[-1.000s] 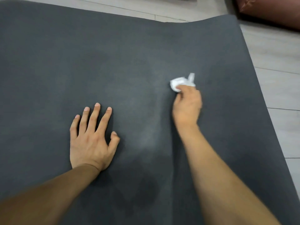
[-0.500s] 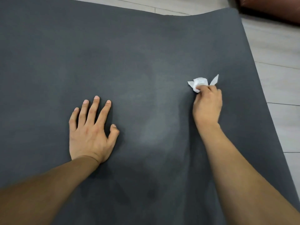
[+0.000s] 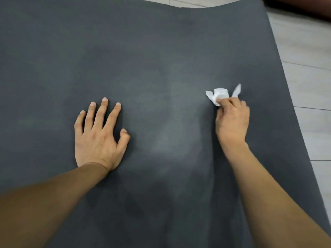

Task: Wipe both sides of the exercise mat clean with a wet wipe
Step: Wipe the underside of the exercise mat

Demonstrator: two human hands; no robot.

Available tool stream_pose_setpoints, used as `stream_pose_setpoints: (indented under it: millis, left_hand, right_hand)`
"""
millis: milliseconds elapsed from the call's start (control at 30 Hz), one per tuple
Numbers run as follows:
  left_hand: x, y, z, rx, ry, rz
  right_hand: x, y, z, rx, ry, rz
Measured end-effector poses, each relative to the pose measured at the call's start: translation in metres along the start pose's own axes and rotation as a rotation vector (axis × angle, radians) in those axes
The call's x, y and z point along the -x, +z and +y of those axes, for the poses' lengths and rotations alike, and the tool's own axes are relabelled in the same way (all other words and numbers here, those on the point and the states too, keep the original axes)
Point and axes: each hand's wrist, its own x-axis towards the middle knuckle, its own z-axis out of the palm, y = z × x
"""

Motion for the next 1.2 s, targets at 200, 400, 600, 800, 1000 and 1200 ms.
stream_pose_setpoints:
  millis: [200,400,600,800,1000,1200]
  left_hand:
    - [0.001,0.001,0.0,0.002,-0.004,0.004]
    - [0.001,0.001,-0.001,0.013,-0.001,0.001]
    - [0.001,0.002,0.001,0.011,-0.007,-0.003]
    - [0.001,0.003,-0.001,0.034,0.004,0.011]
    - [0.001,0.002,0.0,0.048,0.004,0.005]
    - [0.001,0.003,0.0,0.021,0.002,0.008]
  right_hand:
    - [0.038,0.005,-0.117,-0.268,-0.057,-0.051]
    - [0.05,-0.004,-0.108,-0.194,-0.464,-0.128]
    - [0.035,-0.01,0.0,-0.013,0.207,-0.09]
    - [0.095,-0.011,-0.16,-0.34,-0.171,-0.164]
    - [0.073,-0.009,-0.078,-0.18,-0.317,-0.062]
    - [0.082,-0.002,0.004,-0.07,0.245,0.105]
